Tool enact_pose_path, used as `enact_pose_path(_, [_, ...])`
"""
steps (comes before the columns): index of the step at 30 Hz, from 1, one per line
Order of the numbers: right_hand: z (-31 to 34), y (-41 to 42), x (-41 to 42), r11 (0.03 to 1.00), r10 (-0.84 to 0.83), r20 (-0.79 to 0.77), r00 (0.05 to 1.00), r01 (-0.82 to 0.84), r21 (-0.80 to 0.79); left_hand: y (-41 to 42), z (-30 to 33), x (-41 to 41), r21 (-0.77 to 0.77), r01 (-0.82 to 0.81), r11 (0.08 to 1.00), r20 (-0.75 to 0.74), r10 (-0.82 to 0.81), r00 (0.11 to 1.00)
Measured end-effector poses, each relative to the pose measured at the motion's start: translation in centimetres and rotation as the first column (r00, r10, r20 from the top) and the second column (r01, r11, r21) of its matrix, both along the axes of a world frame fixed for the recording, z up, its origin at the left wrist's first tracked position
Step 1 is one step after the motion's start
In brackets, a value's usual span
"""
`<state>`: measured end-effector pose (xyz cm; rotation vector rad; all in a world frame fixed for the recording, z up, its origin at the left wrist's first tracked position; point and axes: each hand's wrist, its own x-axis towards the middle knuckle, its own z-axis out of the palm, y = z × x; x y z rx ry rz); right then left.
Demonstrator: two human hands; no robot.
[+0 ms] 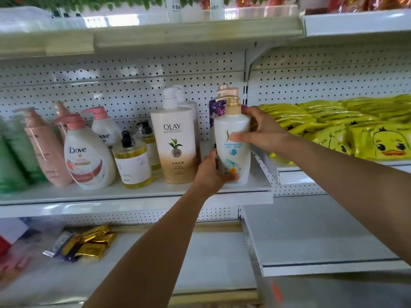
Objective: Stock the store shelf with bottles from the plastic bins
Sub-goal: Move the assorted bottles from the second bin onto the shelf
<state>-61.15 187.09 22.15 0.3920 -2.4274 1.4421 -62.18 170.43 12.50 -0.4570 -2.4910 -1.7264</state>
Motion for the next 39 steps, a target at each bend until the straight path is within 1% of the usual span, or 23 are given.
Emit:
enact_pose_path(9, [-0.3,-0.2,0.1,1.0,-0.023,-0.011,1.0,0.023,-0.008,0.5,0.3,0.1,-0.018,-0.037,0.999,-0.002,0.037,0.999])
enact_pose_path(13, [-0.4,-0.4,0.4,0.998,-0.063,-0.033,0.997,0.064,0.02,0.7,0.2,0.4,-0.031,-0.068,0.997,-0.023,0.067,0.997])
enact_pose_path(19, [-0.8,-1.1,1.2,0.994,-0.113,-0.025,0.993,0.113,-0.01,1.3,0.4,1.1,-0.055,-0.117,0.992,-0.027,0.116,0.993])
enact_pose_path(25, [-1.1,-1.0,1.9,0.989,-0.147,-0.022,0.989,0.147,0.012,1.3,0.7,1.8,-0.082,-0.175,0.981,-0.038,0.172,0.984])
enact_pose_path(28, [-1.3,-0.8,2.2,0.982,-0.162,-0.007,0.987,0.162,0.096,1.1,1.1,2.3,-0.105,-0.231,0.967,-0.114,0.219,0.969])
enact_pose_path(30, [-1.5,-0.6,2.5,0.96,-0.209,-0.03,0.977,0.211,0.183,0.6,1.4,2.8,-0.141,-0.287,0.948,-0.183,0.26,0.948])
enact_pose_path(31, [-1.6,-0.5,2.8,0.934,-0.253,-0.058,0.966,0.259,0.246,0.2,1.5,3.0,-0.164,-0.313,0.936,-0.215,0.276,0.937])
enact_pose_path(34, [-1.9,-0.4,4.2,0.805,-0.37,-0.16,0.915,0.402,0.435,-1.3,2.0,3.9,-0.196,-0.365,0.91,-0.293,0.301,0.907])
enact_pose_path(36, [-2.0,-0.6,5.3,0.753,-0.373,-0.208,0.904,0.426,0.501,-2.6,2.4,4.7,-0.202,-0.4,0.894,-0.345,0.318,0.883])
enact_pose_path(39, [-2.4,-1.8,6.8,0.726,-0.309,-0.274,0.911,0.412,0.551,-4.9,2.9,6.1,-0.193,-0.427,0.883,-0.411,0.323,0.853])
